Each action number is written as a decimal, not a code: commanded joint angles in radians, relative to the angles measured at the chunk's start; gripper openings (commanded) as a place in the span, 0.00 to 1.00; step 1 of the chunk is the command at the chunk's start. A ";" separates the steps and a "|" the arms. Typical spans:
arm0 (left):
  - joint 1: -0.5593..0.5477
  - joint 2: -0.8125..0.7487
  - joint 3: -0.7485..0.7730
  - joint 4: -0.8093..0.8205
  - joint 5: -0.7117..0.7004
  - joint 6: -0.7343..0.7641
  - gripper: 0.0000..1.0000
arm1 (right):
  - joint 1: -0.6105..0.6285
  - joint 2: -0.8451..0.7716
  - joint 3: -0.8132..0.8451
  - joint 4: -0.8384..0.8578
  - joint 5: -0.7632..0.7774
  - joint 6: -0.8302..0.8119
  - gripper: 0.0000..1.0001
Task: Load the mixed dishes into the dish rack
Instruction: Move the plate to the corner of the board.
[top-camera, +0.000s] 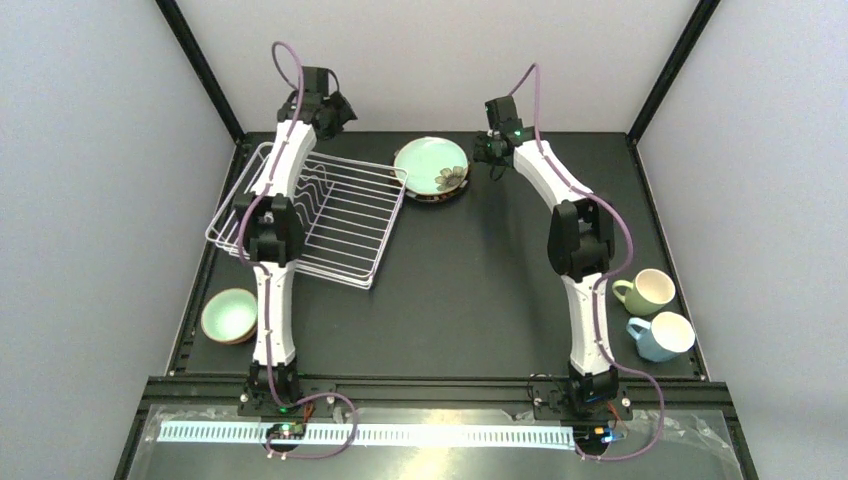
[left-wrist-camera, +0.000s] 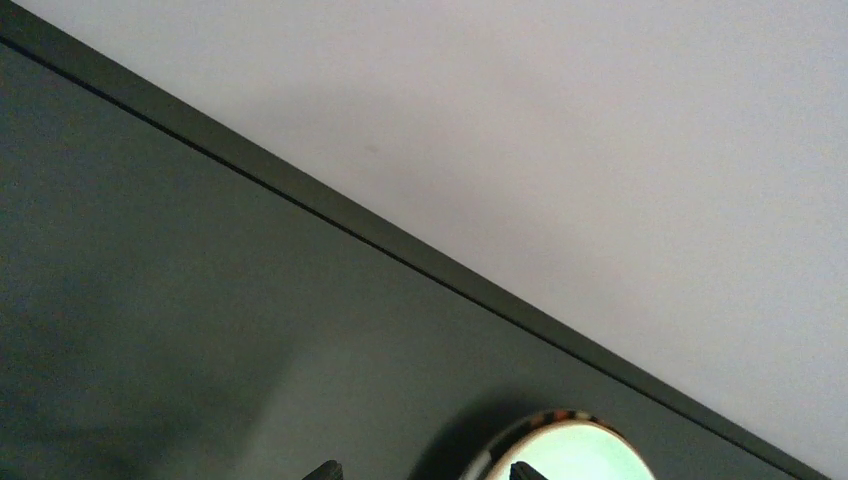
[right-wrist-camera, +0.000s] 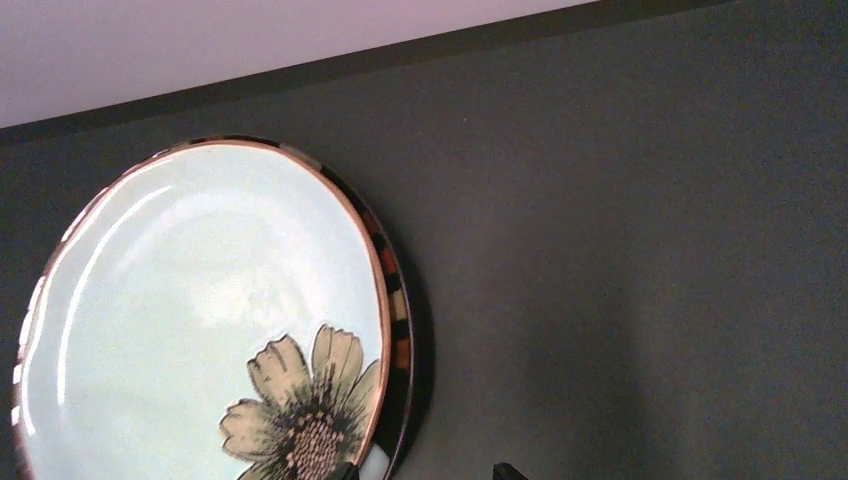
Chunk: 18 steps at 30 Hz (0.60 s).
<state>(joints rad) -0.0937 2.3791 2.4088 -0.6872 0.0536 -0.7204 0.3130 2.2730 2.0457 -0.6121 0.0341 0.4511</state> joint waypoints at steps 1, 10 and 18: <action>-0.015 0.091 0.094 0.076 0.008 0.024 0.94 | -0.003 0.061 0.087 -0.045 0.029 -0.031 0.77; -0.046 0.186 0.134 0.160 0.025 0.060 0.94 | -0.003 0.129 0.121 -0.044 0.020 -0.039 0.77; -0.093 0.238 0.157 0.149 0.017 0.100 0.93 | -0.004 0.142 0.123 -0.039 0.029 -0.058 0.77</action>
<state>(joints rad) -0.1577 2.5645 2.5206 -0.5449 0.0685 -0.6617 0.3126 2.3928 2.1422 -0.6380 0.0444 0.4168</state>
